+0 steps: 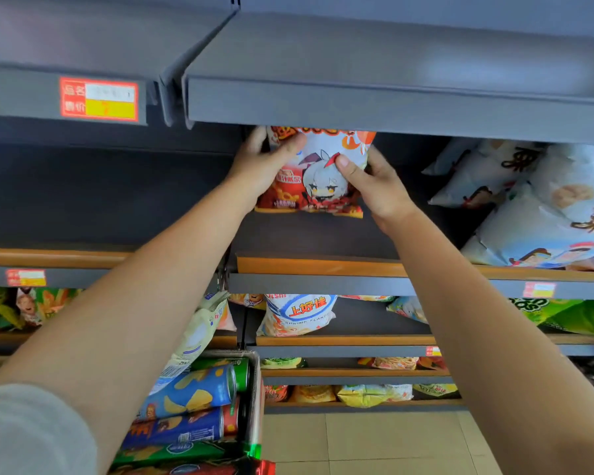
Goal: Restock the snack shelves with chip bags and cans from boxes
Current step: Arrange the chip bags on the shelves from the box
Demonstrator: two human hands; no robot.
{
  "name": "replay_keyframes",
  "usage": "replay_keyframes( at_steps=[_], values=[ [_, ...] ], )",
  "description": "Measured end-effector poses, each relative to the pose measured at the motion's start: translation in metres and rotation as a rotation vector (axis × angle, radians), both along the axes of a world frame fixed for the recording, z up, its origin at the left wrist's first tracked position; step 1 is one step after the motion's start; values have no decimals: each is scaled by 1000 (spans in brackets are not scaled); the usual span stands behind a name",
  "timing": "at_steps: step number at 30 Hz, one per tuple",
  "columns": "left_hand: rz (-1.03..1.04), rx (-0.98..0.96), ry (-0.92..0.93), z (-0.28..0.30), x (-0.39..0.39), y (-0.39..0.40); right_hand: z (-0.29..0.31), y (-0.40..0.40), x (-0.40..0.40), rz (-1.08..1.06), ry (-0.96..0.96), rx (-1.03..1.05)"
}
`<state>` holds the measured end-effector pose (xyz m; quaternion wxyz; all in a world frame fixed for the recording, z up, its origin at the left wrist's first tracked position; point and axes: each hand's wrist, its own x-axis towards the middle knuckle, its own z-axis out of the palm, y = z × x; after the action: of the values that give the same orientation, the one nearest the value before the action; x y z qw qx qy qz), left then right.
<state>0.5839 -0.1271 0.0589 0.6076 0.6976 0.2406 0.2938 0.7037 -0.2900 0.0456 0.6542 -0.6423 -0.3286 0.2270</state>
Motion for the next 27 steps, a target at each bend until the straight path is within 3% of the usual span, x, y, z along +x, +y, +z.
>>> replay_keyframes(
  at_steps=[3,8,14,19,23,25,27],
  values=[
    [61,154,69,4,2,1,1,10,0,-38,-48,0],
    [-102,158,214,-20,-3,-9,-10,15,5,-61,-89,-87],
    [-79,71,273,-21,-9,-8,-5,18,-2,-49,-114,-234],
    [-6,109,326,-15,-36,-15,4,4,-39,-330,-123,-306],
    [170,136,123,-6,-98,-39,4,-24,-114,-597,-255,-36],
    [173,134,31,-8,-141,-56,-4,-33,-163,-548,-223,39],
    [141,107,51,-21,-192,-67,-24,-31,-218,-350,-153,-58]
  ],
)
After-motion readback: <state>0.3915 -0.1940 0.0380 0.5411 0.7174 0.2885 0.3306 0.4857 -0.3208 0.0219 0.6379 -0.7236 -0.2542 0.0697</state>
